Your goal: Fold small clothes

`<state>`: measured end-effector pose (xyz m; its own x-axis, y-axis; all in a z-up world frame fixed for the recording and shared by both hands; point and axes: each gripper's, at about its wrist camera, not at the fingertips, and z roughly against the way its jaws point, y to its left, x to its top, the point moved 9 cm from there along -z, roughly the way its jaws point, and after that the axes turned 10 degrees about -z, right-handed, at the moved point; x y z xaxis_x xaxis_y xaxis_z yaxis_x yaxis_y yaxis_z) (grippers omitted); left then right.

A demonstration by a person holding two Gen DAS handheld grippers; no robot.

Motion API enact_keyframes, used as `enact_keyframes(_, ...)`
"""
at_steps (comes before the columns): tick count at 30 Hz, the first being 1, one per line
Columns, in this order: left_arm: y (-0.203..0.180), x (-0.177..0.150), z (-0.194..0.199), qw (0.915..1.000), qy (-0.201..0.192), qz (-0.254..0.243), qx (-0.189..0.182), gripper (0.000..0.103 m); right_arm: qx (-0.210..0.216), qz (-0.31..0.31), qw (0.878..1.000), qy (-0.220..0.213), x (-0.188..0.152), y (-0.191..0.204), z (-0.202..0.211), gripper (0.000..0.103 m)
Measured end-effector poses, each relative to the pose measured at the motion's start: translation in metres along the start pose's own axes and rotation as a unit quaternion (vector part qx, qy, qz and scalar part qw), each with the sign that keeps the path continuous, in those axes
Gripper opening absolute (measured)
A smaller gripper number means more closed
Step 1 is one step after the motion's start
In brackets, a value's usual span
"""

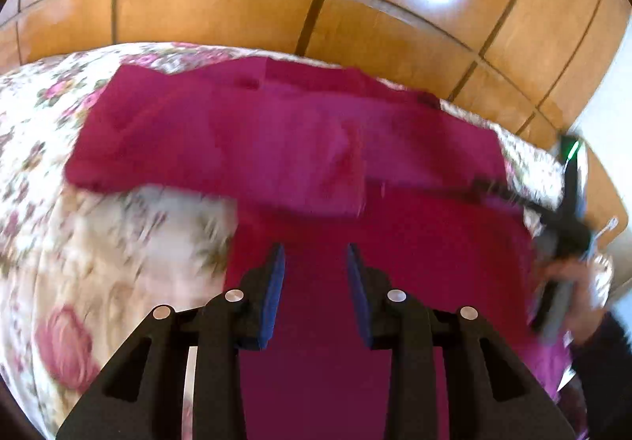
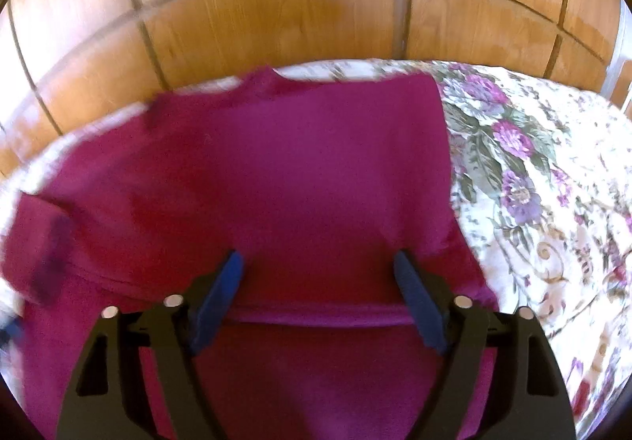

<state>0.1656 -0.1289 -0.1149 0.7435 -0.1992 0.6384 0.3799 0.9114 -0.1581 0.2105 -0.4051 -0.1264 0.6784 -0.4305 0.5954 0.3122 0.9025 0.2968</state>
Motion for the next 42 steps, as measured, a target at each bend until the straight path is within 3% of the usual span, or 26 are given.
enact_keyframes(3,-0.004,-0.02,0.002,0.9998,0.003,-0.015,0.01,0.031,0.139,0.0,0.989,0.05,-0.019,0.066,0.02,0.075)
enact_keyframes(5,-0.007,-0.028,0.001,0.9994,0.002,-0.029,0.02,0.031,0.188,0.02,0.978,0.092,-0.041,0.107,0.02,0.073)
enact_keyframes(7,-0.009,-0.031,0.002,0.9991,0.0,-0.036,0.024,0.031,0.213,0.033,0.968,0.131,-0.062,0.139,0.011,0.069)
enact_keyframes(9,-0.009,-0.033,0.001,0.9989,-0.002,-0.039,0.026,0.031,0.205,0.044,0.966,0.152,-0.077,0.164,-0.006,0.069)
enact_keyframes(10,-0.008,-0.034,-0.001,0.999,0.0,-0.037,0.026,0.031,0.197,0.038,0.966,0.164,-0.083,0.172,-0.016,0.064)
enact_keyframes(12,-0.008,-0.037,-0.004,0.9992,-0.002,-0.033,0.023,0.031,0.183,0.027,0.966,0.18,-0.088,0.184,-0.034,0.044)
enact_keyframes(14,-0.005,-0.038,-0.005,0.9993,-0.003,-0.031,0.019,0.031,0.173,0.04,0.969,0.17,-0.082,0.193,-0.035,0.011)
enact_keyframes(20,-0.002,-0.041,-0.006,0.9997,-0.01,-0.023,0.007,0.031,0.177,0.134,0.974,0.036,-0.018,0.212,0.047,0.005)
enact_keyframes(24,-0.004,-0.044,-0.006,0.9995,-0.013,-0.027,0.012,0.031,0.142,0.167,0.975,-0.043,0.033,0.189,0.091,0.005)
enact_keyframes(27,-0.006,-0.045,-0.005,0.9994,-0.013,-0.03,0.015,0.031,0.082,0.154,0.982,-0.065,0.061,0.142,0.089,0.005)
enact_keyframes(31,-0.009,-0.045,-0.004,0.9991,-0.013,-0.035,0.02,0.031,0.005,0.106,0.993,-0.048,0.07,0.066,0.057,0.005)
enact_keyframes(35,-0.01,-0.045,-0.006,0.9989,-0.01,-0.039,0.024,0.031,-0.066,0.042,0.997,-0.004,0.052,-0.017,0.013,0.005)
enact_keyframes(38,-0.011,-0.044,-0.006,0.9988,-0.008,-0.041,0.025,0.031,-0.083,0.005,0.996,0.033,0.027,-0.051,-0.012,0.005)
enact_keyframes(42,-0.009,-0.037,-0.002,0.9993,0.015,-0.027,0.022,0.031,-0.107,0.005,0.994,0.036,0.013,-0.066,-0.019,0.005)
